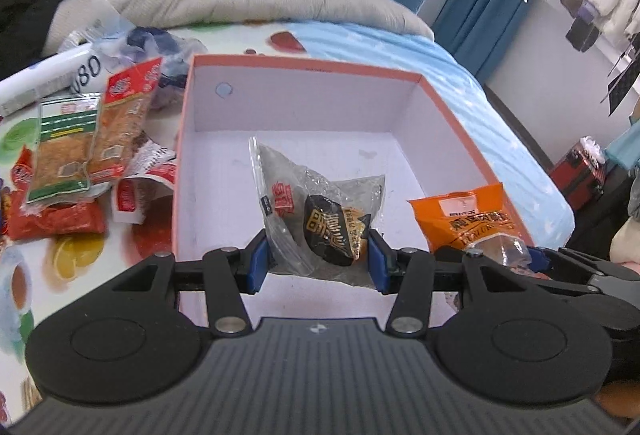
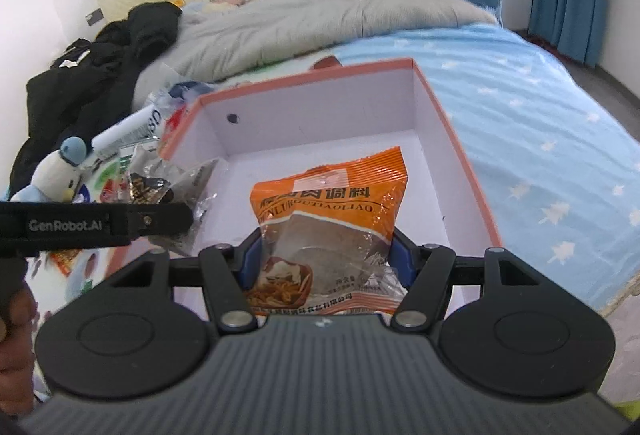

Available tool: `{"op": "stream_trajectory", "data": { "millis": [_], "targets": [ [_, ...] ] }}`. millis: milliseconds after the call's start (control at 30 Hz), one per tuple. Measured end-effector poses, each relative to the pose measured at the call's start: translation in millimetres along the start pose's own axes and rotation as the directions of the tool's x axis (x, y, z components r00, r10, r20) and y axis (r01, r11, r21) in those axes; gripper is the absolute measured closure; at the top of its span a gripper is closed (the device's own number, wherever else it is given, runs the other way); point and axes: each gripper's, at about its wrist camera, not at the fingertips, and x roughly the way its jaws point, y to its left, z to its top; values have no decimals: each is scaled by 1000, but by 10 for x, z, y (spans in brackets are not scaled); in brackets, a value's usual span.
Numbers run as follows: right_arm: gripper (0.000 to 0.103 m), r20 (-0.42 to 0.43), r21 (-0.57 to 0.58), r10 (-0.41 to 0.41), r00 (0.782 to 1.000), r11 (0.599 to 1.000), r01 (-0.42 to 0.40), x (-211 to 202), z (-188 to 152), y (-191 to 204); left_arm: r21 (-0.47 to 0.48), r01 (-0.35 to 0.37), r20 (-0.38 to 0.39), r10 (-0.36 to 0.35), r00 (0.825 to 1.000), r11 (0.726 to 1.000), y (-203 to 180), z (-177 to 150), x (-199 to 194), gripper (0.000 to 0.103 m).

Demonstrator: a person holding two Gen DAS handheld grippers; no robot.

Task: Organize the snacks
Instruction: 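Open both tools to drop the two bags into the pink box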

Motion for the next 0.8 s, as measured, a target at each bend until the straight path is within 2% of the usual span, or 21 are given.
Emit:
{"op": "stream_trajectory", "data": {
  "millis": [133,233,267,367,533,800],
  "targets": [
    [36,-30,20,1,1000,1000,0,195,29,-60,26,1,-15,-1,1000,1000,2,78,138,47],
    [35,-43,34,4,999,999,-3,256,48,-81,53,-7,10,7,1000,999,-18,92,98,34],
    [32,-51,38,4,999,999,-2,272,52,-85,53,-14,17,13,1000,999,-16,102,81,29],
    [19,-56,26,-41,998,999,43,283,54,-58,65,-17,30,15,999,998,-4,100,-21,29],
    [19,-39,34,-34,999,999,35,127,29,-15,73,-31,65,27,998,997,30,48,-303,29],
    [19,27,34,-2,1000,999,1,-363,-77,207,55,-39,146,30,989,998,19,-196,-1001,29]
  ]
}}
